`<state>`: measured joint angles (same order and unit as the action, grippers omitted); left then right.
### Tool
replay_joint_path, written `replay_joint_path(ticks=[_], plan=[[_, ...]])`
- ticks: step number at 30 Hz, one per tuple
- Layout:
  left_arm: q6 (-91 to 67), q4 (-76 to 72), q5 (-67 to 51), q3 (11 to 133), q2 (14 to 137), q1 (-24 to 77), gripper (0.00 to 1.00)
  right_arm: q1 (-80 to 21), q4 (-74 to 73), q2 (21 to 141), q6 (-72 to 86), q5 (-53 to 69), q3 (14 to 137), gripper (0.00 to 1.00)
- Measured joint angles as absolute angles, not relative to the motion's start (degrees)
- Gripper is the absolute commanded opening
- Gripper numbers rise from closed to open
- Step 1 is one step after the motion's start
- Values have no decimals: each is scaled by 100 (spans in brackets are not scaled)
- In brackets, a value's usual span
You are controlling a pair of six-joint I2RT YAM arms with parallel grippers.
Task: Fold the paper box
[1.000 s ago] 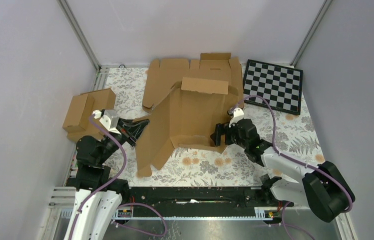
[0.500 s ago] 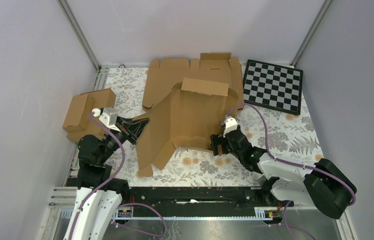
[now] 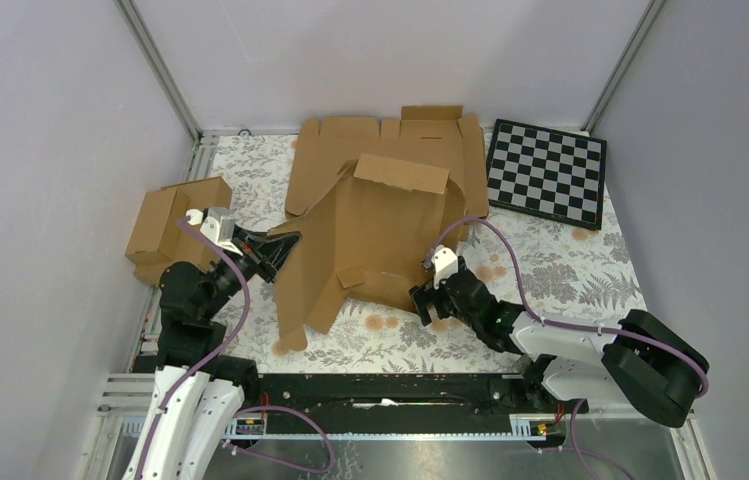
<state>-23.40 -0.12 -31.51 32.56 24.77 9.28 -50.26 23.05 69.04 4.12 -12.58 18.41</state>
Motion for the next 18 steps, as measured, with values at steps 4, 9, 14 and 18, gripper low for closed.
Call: replay_joint_path(ticks=[4, 9, 14, 18], plan=[[-2397, -14, -3234, 3256, 2484, 928, 0, -5026, 2307, 6768, 552, -1256, 1826, 100], [-2512, -16, -3413, 3256, 2475, 928, 0, -5026, 2383, 6709, 1079, -1188, 1896, 99], [-2705, -21, -3511, 3238, 2340, 928, 0, -5026, 2298, 6971, 1531, -1192, 2233, 100], [-2873, -104, -3592, 3159, 2213, 928, 0, -5026, 2185, 7041, 1907, -1192, 2438, 97]])
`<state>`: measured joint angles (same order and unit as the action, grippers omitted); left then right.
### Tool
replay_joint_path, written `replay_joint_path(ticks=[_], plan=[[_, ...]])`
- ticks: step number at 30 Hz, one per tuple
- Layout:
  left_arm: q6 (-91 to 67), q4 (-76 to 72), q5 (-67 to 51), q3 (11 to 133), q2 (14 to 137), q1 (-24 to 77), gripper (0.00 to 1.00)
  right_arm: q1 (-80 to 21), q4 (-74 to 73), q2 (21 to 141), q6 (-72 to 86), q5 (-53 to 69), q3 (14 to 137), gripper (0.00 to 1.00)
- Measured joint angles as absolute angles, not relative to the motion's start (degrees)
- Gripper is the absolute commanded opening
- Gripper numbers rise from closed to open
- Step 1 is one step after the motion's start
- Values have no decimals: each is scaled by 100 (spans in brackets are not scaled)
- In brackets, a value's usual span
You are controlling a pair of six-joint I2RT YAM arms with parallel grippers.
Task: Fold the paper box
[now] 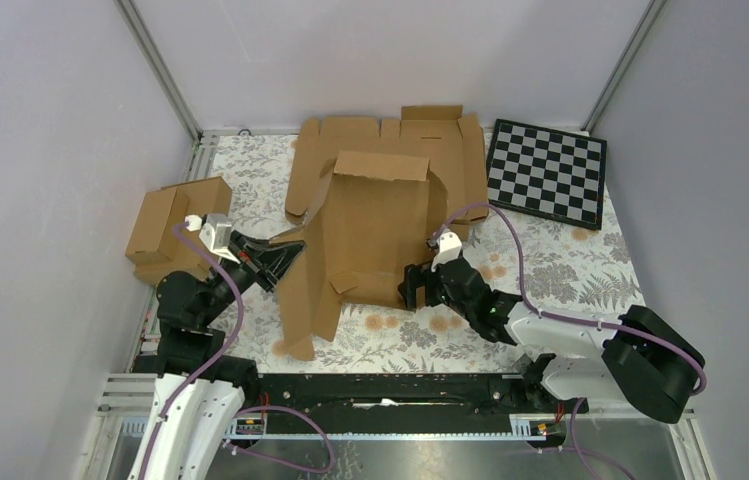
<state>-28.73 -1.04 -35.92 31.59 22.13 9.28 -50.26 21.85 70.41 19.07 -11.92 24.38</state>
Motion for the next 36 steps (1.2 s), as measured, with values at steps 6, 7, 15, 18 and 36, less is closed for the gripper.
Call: replay_joint_path(ticks=[6, 7, 15, 18, 36], plan=[[-3055, -272, -3697, 3028, 2091, 928, 0, -5026, 2137, 7035, 2530, -1280, 2456, 95], [-3061, -279, -3704, 3028, 2088, 928, 0, -5026, 2119, 7039, 2550, -1280, 2460, 96], [-3035, -246, -3708, 3026, 2069, 928, 0, -5059, 1782, 7282, 2003, -1133, 2585, 100], [-2941, -152, -3634, 3039, 2069, 930, 0, -5175, 1774, 7303, 1813, -1146, 2528, 100], [-2488, 543, -3017, 3492, 2434, 928, 0, -5739, 2115, 6897, 1004, -1660, 1925, 100]])
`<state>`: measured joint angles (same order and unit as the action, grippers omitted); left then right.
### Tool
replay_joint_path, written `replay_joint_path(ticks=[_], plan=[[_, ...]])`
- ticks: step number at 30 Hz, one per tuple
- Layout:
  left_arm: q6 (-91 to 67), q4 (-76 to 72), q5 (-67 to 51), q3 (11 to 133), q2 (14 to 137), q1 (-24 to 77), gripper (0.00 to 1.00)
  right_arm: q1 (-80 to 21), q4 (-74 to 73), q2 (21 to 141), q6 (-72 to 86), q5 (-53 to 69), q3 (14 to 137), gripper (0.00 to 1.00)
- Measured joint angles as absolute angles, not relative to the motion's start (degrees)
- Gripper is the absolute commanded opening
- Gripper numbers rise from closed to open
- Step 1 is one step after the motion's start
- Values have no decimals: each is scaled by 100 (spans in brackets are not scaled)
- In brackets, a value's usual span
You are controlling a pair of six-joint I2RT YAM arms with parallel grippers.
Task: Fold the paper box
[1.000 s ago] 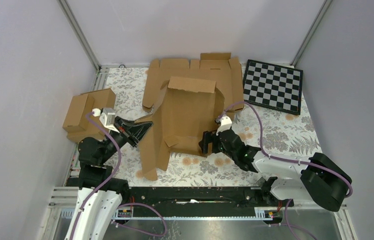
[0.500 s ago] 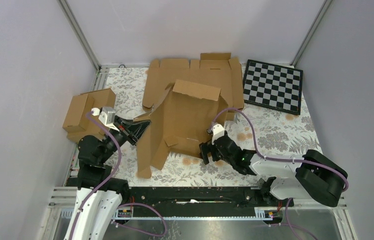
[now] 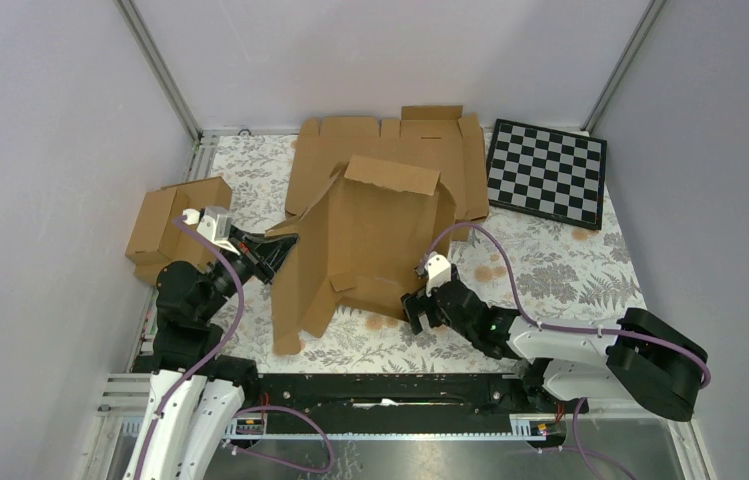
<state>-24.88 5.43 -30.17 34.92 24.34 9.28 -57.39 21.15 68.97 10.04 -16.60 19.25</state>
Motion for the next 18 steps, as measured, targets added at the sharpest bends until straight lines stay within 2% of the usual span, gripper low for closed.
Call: replay_joint_path(ticks=[13, 18], plan=[[-3131, 102, -3697, 3321, 2292, 928, 0, -5739, 2344, 7102, 2381, -2038, 2370, 90], [-3286, 93, -4018, 3321, 2180, 928, 0, -5739, 2552, 7098, 2611, -2257, 2416, 89]])
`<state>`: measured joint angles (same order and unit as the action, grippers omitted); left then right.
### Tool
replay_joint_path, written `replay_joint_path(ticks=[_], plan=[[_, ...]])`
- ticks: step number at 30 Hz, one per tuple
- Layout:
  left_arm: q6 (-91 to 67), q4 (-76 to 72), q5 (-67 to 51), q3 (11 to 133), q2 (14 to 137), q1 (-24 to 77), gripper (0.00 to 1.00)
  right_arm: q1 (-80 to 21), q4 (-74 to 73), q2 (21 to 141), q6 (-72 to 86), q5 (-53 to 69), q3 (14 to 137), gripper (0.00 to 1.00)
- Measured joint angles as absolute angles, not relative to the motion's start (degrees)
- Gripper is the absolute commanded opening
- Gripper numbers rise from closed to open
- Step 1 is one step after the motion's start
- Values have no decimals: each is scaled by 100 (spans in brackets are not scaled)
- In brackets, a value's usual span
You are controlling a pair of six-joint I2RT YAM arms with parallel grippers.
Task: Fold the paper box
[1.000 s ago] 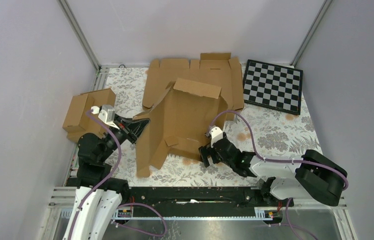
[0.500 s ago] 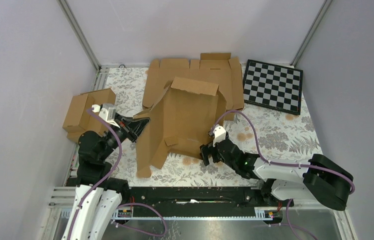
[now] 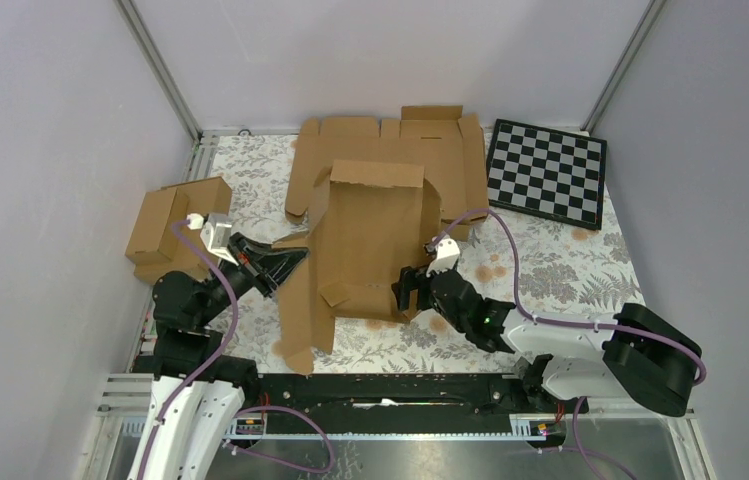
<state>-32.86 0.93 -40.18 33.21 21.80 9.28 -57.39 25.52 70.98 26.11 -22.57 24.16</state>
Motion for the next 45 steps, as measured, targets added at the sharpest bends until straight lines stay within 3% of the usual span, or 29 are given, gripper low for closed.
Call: replay_joint_path(ticks=[6, 9, 18, 25, 33, 37, 45], plan=[[-3301, 47, -4219, 3223, 2047, 954, 0, -5739, 2655, 6938, 2757, -2292, 2379, 88], [-3299, -16, -4274, 3146, 1949, 976, 0, -5739, 2646, 6805, 2860, -2292, 2272, 79], [-3433, -373, -4499, 2781, 1741, 1059, 0, -5739, 2727, 6858, 3371, -2292, 2014, 71], [-3924, -961, -4528, 2536, 1732, 1063, 0, -5745, 2731, 6947, 3391, -3092, 2130, 37], [-4707, -2167, -4512, 2220, 2147, 1068, 0, -5745, 2880, 6434, 2895, -4552, 2147, 18], [-5037, -2790, -4447, 2027, 2477, 1122, 0, -5745, 3033, 6412, 2689, -4764, 2147, 15], [-4901, -2958, -4346, 2241, 3020, 1345, 0, -5745, 3118, 6420, 2519, -4751, 2147, 32]])
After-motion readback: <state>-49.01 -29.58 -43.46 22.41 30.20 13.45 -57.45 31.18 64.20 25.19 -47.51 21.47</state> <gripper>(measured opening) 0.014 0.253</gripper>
